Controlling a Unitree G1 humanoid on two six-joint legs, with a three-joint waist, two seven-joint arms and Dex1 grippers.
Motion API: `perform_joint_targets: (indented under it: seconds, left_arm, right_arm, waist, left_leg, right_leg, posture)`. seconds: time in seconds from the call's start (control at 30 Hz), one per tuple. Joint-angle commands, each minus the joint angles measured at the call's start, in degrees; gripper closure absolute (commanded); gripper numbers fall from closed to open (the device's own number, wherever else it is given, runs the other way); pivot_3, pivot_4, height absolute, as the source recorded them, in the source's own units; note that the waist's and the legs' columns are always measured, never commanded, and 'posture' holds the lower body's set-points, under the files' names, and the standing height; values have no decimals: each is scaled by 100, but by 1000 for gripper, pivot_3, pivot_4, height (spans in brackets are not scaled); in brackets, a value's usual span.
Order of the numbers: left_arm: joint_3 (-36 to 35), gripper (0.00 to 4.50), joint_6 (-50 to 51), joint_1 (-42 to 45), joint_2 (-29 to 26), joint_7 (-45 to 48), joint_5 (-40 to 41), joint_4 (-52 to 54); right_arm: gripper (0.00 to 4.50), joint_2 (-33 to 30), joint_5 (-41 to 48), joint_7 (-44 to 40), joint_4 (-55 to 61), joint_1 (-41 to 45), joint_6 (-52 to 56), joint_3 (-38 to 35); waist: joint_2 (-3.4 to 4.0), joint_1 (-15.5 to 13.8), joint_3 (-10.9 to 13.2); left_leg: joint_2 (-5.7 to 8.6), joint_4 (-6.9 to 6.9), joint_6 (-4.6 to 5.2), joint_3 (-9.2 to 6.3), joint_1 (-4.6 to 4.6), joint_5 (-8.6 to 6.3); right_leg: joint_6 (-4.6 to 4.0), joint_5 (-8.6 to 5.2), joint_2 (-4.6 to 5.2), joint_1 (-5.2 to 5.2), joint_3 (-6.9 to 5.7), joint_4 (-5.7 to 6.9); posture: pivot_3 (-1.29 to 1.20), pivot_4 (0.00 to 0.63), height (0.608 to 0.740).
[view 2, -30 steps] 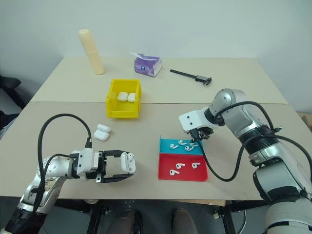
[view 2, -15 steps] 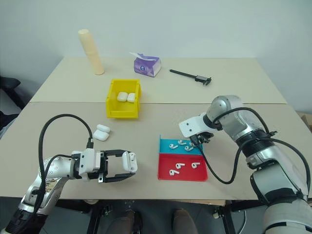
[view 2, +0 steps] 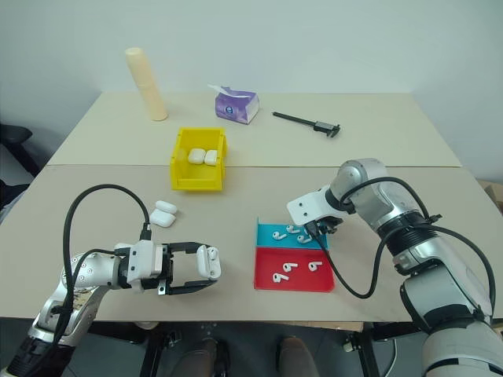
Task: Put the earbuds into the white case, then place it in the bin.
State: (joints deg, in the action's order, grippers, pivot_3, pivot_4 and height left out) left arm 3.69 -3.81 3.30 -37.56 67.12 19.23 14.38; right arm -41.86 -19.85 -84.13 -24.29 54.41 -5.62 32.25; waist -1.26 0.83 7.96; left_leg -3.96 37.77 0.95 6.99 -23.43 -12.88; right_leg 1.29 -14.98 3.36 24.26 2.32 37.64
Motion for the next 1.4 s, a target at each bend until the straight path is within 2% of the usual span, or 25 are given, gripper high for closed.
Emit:
perform_joint_targets:
  seconds: [0.03,0.5,0.57,0.97,1.03,1.4]
  left_arm:
    - [-20,1718,-170,-23,-52,-7,11,161]
    - [11,1718,-258,8,-69,-19,-37,73]
    - [19,1718,-271,11,-77,-15,-56,58]
    - [9,1718,-275,33,-63,-10,-81,44]
    - [7,1718,-284,24,-62,-5,-75,50]
    - [11,1718,-313,7,-53,-16,-95,34]
  right_arm:
    - [2279,-16,-29,-12,86,2,-111,-87]
    - [2279,1,-101,32,58,-68,-295,-82]
    - [2657,-1,-97,64,74,-101,-302,-103]
    - [2657,-3,-141,42,116,-159,-301,-100]
    - [3013,-11,-188,73,109,-166,-314,-84]
    - [3013,-18,-206,67,151,-226,-281,-83]
  waist:
    - [0,-1,0]
    - [0,-1,0]
    - [0,-1,0]
    - [0,1,0]
    - [0,1,0]
    - [0,1,0]
  left_leg:
    - [0,0,0,0,0,0]
    - [0,0,0,0,5,0]
    - [0,0,0,0,5,0]
    - [0,0,0,0,11,0]
    - [0,0,0,0,11,0]
    - [0,0,0,1,12,0]
  right_leg:
    - [0,0,0,0,0,0]
    - [0,0,0,-5,0,0]
    - [0,0,0,-5,0,0]
    - [0,0,0,-10,0,1]
    - [0,0,0,-10,0,1]
    - [0,0,0,-11,0,2]
  posture:
    - [0,150,740]
    - [0,150,740]
    - [0,150,740]
    - [0,150,740]
    - [0,150,740]
    - [0,150,740]
